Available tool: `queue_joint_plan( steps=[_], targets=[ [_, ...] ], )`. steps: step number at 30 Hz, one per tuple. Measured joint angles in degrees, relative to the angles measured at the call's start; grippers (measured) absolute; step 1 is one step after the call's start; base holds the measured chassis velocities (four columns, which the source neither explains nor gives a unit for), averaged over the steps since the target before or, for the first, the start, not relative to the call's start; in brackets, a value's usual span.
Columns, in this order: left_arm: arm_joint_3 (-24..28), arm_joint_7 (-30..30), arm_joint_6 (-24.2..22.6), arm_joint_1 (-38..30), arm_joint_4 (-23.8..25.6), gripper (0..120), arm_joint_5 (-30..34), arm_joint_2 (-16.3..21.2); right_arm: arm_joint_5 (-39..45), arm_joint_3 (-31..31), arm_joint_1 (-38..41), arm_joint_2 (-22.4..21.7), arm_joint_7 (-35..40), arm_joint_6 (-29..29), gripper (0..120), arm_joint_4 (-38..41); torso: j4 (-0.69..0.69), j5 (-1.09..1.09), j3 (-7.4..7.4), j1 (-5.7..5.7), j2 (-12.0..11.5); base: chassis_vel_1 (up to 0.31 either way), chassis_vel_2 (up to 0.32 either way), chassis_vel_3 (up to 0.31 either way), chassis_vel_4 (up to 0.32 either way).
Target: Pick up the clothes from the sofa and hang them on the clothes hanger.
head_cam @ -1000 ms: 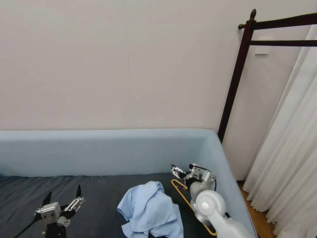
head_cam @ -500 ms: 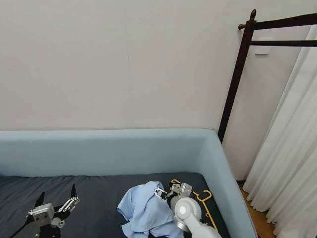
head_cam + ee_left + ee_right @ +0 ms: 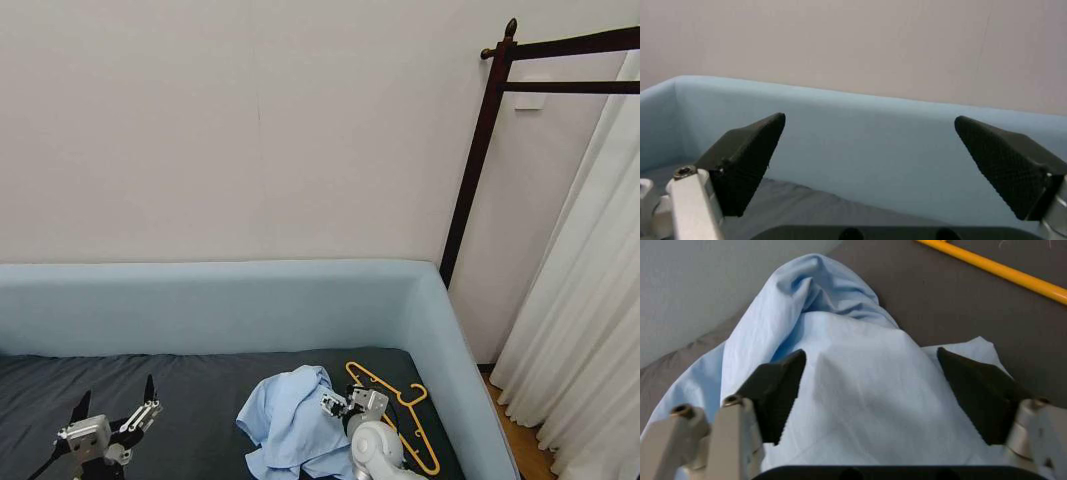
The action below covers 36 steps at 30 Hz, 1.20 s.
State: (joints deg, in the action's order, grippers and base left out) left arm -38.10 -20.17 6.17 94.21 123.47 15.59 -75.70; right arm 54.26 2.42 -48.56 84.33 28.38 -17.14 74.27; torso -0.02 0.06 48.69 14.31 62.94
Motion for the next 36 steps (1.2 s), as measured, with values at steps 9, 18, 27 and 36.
queue_joint_plan(
  steps=[9,18,27,36],
  targets=[
    [0.0,-0.2,0.0,-0.4,-0.6,100,0.1,0.3,-1.0,0.0,-0.2,0.6,-0.5,0.9,45,-1.1,0.00,0.00,0.00,0.00,0.0,0.000,0.000,0.000,0.000],
    [0.1,-0.7,0.1,-1.5,-1.8,100,0.4,0.9,-5.5,-0.6,-0.1,1.3,-0.9,4.6,10,-2.2,0.00,0.00,0.00,0.00,0.0,0.000,0.000,0.000,0.000],
    [0.9,-0.9,0.1,-3.0,-3.6,100,0.7,1.6,-6.8,-0.9,0.3,1.1,-1.5,5.5,0,-2.4,0.00,0.00,0.00,0.00,0.0,0.000,0.000,0.000,0.000],
    [1.5,-1.2,0.1,-4.0,-4.5,100,1.2,2.3,-9.5,-3.3,1.7,-2.0,-3.4,14.0,0,3.0,0.00,0.00,0.00,0.00,0.0,0.000,0.000,0.000,0.000]
  ],
)
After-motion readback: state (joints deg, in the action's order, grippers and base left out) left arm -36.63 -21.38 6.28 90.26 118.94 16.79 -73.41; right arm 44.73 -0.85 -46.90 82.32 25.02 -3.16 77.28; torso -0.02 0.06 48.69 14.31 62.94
